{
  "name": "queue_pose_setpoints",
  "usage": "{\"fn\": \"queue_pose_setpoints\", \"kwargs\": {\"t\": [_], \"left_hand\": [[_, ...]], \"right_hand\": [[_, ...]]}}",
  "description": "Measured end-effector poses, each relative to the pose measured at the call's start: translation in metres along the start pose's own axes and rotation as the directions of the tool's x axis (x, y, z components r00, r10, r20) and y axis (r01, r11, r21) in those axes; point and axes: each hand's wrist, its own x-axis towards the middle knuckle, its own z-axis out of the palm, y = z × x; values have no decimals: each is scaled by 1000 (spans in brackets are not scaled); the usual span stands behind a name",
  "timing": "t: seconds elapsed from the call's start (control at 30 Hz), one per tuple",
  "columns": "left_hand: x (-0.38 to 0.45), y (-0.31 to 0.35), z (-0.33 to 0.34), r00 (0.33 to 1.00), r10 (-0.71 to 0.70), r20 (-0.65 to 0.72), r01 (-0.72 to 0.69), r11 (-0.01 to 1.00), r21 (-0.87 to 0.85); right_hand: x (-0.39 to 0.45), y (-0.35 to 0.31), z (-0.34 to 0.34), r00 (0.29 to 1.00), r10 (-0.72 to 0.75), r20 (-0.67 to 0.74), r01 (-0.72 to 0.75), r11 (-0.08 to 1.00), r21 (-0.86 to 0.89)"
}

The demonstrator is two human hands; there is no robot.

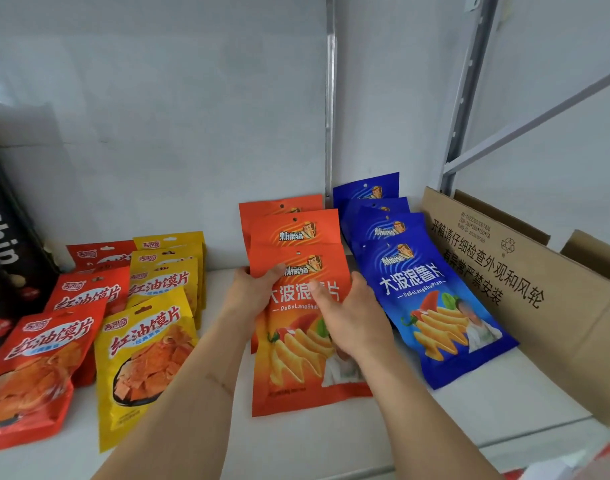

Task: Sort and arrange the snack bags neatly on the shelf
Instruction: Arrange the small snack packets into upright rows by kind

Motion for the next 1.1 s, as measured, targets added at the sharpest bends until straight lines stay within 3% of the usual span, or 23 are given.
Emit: {"fn": "queue_pose_setpoints", "kwargs": {"t": [0.13,0.3,0.53,0.73,0.83,1.0,1.1], "left_hand": [[3,-2,-1,1000,-8,22,9,1000,-11],[7,-8,-5,998,-29,53,32,999,-43],[10,-13,-10,999,42,-24,-42,999,15],[6,-15,-11,990,120,-76,-113,990,90],[4,-14,-11,985,144,-91,-132,984,123],[1,-14,-14,978,176,-109,-157,974,162],[0,-14,-14,982,166,-89,-151,977,153]], "right_hand": [[18,-9,3,998,33,60,-41,991,128],[33,-6,13,989,129,75,-133,989,62],[41,-5,19,994,50,97,-67,981,179],[39,-7,25,996,64,67,-68,996,59],[27,-15,12,994,83,74,-77,994,-83],[-15,-10,-1,997,3,79,25,936,-351],[-37,0,9,991,-29,133,83,904,-420]]}}
